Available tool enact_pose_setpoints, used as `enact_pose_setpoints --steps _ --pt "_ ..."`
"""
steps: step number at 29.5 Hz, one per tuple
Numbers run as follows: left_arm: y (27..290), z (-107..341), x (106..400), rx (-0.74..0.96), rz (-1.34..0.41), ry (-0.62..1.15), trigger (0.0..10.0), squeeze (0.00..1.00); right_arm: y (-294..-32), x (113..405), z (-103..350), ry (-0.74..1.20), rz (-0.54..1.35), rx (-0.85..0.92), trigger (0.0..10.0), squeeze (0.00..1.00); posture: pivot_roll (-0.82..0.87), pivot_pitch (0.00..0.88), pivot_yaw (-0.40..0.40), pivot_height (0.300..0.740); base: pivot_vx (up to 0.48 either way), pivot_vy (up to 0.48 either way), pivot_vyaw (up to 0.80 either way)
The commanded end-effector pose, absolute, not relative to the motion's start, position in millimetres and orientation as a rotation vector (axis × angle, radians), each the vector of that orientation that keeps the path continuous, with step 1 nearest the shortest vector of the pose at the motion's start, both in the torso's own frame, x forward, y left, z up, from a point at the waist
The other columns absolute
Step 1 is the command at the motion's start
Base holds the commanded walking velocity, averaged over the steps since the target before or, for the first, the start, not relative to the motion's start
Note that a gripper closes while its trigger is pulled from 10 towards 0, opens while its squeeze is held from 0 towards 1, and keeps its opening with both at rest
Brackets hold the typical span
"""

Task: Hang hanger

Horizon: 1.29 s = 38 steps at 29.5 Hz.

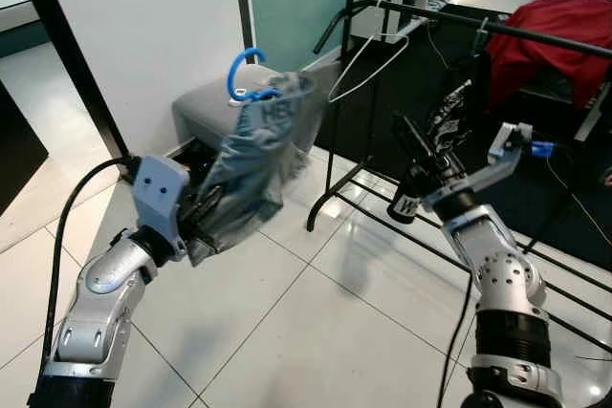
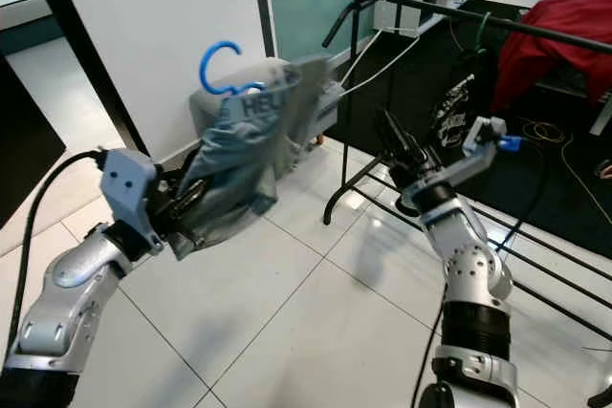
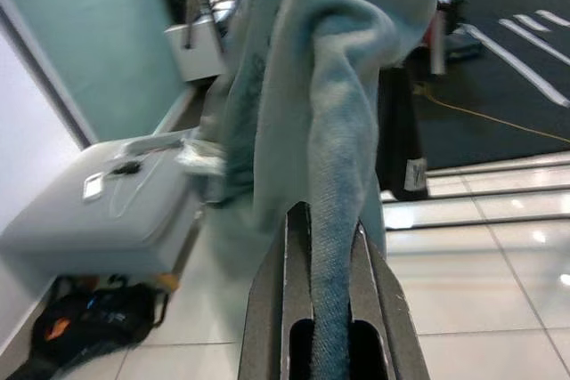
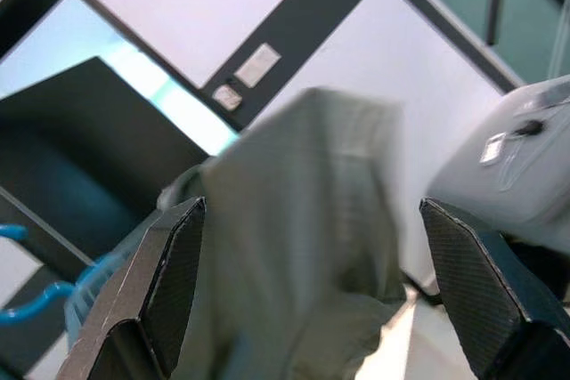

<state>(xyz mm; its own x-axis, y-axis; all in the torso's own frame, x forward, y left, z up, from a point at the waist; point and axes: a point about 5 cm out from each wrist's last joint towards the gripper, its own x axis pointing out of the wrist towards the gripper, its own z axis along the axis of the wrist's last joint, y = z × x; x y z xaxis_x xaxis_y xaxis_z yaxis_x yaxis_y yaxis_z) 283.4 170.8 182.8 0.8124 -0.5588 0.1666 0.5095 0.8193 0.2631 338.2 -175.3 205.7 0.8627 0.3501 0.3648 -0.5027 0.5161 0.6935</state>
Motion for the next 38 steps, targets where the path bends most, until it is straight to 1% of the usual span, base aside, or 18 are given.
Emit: enact_pose_setpoints --steps 1,6,9,16,18,31,32,33,34,38 --pt "168 185 278 0.237 -0.633 -0.251 10.0 0.00 -173 339 209 -0.179 0.527 0.923 10.0 0.00 -0.09 0.028 0.011 0.740 0.000 0.000 0.00" --pt "163 190 271 0.209 -0.704 -0.264 10.0 0.00 -169 340 213 -0.172 0.541 0.950 10.0 0.00 -0.08 0.030 0.008 0.740 0.000 0.000 0.00" --pt "162 193 269 0.200 -0.719 -0.270 10.0 0.00 -167 340 213 -0.159 0.540 0.955 10.0 0.00 -0.08 0.030 0.008 0.740 0.000 0.000 0.00" --pt "159 201 265 0.159 -0.760 -0.294 10.0 0.00 -167 342 211 -0.140 0.505 0.946 10.0 0.00 -0.08 0.031 0.007 0.740 0.000 0.000 0.00" --pt "155 204 262 0.152 -0.798 -0.298 10.0 0.00 -167 342 211 -0.137 0.507 0.936 10.0 0.00 -0.08 0.031 0.007 0.740 0.000 0.000 0.00" --pt "151 206 257 0.141 -0.837 -0.293 10.0 0.00 -164 340 216 -0.155 0.535 0.913 10.0 0.00 -0.08 0.031 0.007 0.740 0.000 0.000 0.00" --pt "150 206 257 0.141 -0.839 -0.290 10.0 0.00 -164 339 217 -0.166 0.541 0.913 5.0 0.00 -0.08 0.031 0.008 0.740 0.000 0.000 0.00" --pt "150 205 257 0.142 -0.840 -0.287 10.0 0.00 -164 338 219 -0.178 0.545 0.914 1.8 0.00 -0.08 0.031 0.009 0.740 0.000 0.000 0.00" --pt "149 205 257 0.142 -0.839 -0.284 10.0 0.00 -164 337 220 -0.190 0.553 0.912 0.0 0.00 -0.08 0.031 0.009 0.740 0.000 0.000 0.00" --pt "150 204 258 0.142 -0.835 -0.280 10.0 0.00 -164 336 221 -0.201 0.558 0.907 0.0 0.00 -0.08 0.031 0.009 0.740 0.000 0.000 0.00"
